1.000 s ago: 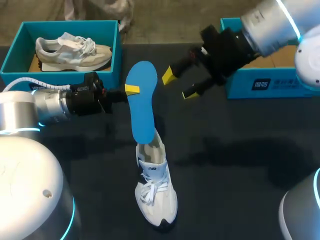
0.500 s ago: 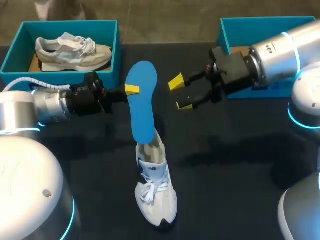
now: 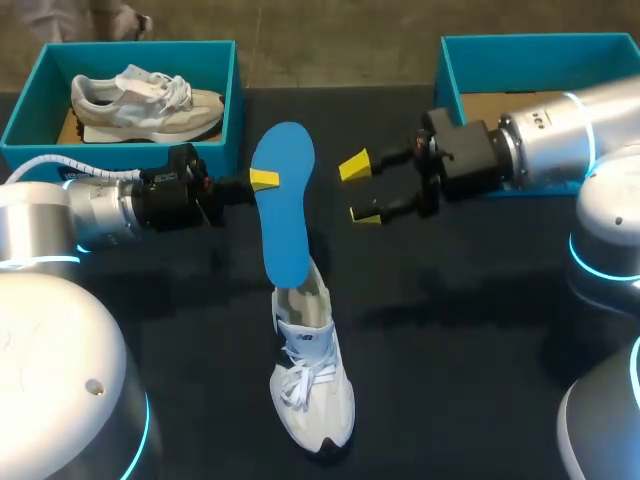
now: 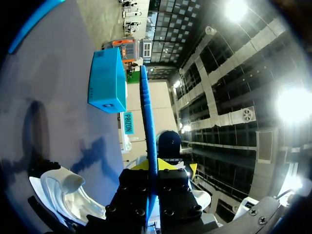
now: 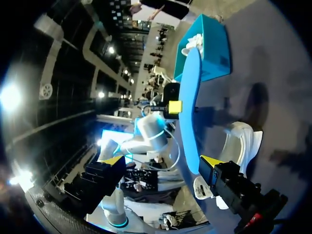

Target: Take the shoe out of the shoebox, open the shoe tongue, remove and reinsert the insole, then place the shoe into the shoebox

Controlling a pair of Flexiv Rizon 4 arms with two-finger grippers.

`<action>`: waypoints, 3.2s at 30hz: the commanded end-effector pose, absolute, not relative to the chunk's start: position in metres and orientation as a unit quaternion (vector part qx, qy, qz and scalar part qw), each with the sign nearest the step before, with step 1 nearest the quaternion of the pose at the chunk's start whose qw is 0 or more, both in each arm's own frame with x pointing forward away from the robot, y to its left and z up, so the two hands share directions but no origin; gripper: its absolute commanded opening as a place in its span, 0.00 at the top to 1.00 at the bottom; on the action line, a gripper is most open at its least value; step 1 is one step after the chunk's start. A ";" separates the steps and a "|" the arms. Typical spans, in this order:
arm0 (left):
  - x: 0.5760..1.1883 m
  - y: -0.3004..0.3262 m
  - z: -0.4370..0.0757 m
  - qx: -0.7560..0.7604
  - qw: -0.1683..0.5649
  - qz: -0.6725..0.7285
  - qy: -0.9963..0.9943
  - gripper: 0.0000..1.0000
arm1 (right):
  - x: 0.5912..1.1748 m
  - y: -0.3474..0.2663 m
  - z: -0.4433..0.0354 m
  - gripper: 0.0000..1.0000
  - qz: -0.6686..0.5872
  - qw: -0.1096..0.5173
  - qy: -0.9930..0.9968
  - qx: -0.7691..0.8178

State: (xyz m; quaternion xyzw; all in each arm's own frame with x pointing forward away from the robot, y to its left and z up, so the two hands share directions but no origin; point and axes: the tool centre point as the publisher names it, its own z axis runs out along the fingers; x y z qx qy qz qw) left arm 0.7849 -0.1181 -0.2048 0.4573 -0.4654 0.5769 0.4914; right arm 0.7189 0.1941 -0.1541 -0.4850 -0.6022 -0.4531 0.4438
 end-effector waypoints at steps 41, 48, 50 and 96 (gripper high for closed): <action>0.761 -0.114 -0.182 0.008 -0.041 0.744 -0.667 1.00 | 0.710 0.193 -0.155 0.00 -0.468 0.428 -0.580 -0.512; 0.761 -0.114 -0.182 0.008 -0.041 0.744 -0.667 1.00 | 0.710 0.193 -0.155 0.00 -0.468 0.428 -0.580 -0.512; 0.761 -0.114 -0.182 0.008 -0.041 0.744 -0.667 1.00 | 0.710 0.193 -0.155 0.00 -0.468 0.428 -0.580 -0.512; 0.770 -0.113 -0.158 -0.328 -0.422 0.594 -0.601 1.00 | 0.710 0.193 -0.155 0.00 -0.468 0.428 -0.580 -0.512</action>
